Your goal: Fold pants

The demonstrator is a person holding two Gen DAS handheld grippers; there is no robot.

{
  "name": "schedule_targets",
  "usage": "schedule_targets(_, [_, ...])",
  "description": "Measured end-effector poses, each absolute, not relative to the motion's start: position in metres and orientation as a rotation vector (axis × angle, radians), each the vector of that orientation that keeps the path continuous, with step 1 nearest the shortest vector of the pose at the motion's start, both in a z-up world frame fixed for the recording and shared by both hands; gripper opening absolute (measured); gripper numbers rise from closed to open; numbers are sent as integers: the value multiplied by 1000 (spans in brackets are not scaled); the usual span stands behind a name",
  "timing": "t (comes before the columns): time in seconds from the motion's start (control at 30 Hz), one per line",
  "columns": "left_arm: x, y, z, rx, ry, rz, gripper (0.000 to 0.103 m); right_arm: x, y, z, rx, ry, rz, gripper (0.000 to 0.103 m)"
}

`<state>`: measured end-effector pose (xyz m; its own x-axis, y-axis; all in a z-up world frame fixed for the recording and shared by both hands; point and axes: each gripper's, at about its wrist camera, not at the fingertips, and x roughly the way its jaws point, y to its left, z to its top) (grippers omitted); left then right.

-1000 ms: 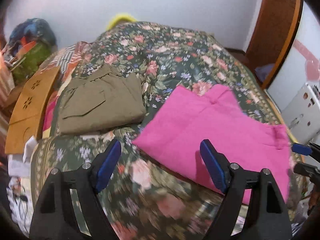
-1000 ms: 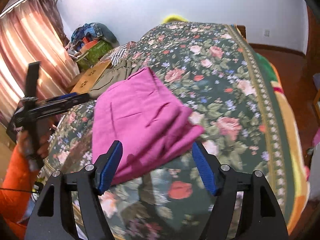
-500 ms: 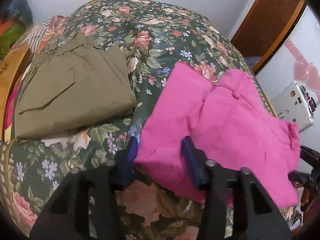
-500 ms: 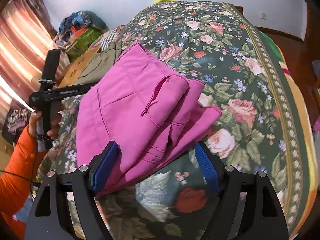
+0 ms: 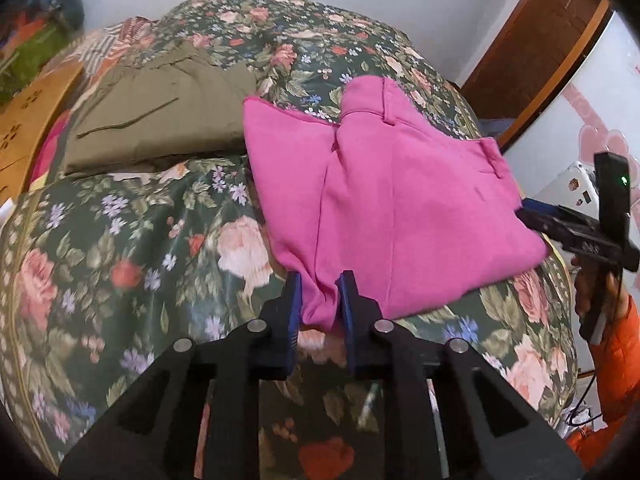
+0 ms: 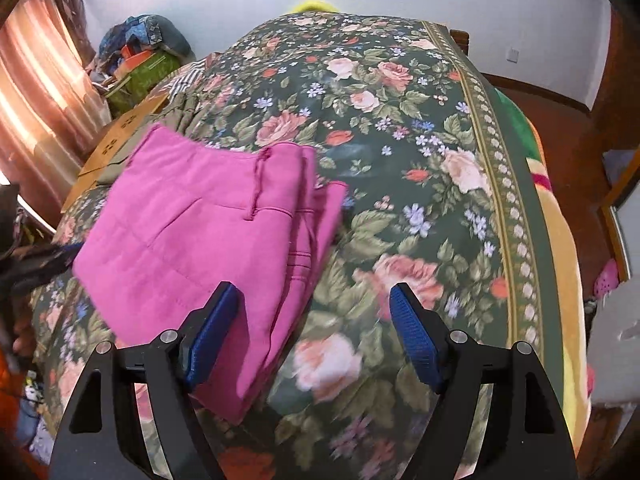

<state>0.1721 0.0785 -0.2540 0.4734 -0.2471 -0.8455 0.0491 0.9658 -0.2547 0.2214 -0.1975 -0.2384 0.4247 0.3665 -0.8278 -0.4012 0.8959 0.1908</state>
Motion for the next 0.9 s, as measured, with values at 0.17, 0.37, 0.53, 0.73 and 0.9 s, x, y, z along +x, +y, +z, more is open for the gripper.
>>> schedule_targets(0.17, [172, 89, -230, -165, 1016, -110, 44, 227, -196, -225, -59, 1002, 491, 66])
schedule_targets(0.37, [199, 94, -211, -189, 962, -107, 75, 237, -192, -210, -19, 963, 514, 67])
schedule_targets(0.53, [227, 87, -224, -243, 999, -137, 84, 250, -179, -222, 4, 1005, 537, 67])
schedule_targets(0.73, [242, 77, -253, -253, 1067, -159, 84, 262, -175, -249, 37, 1099, 586, 67])
schedule_targets(0.9, [247, 80, -268, -298, 1093, -184, 84, 269, -178, -260, 82, 1132, 615, 67])
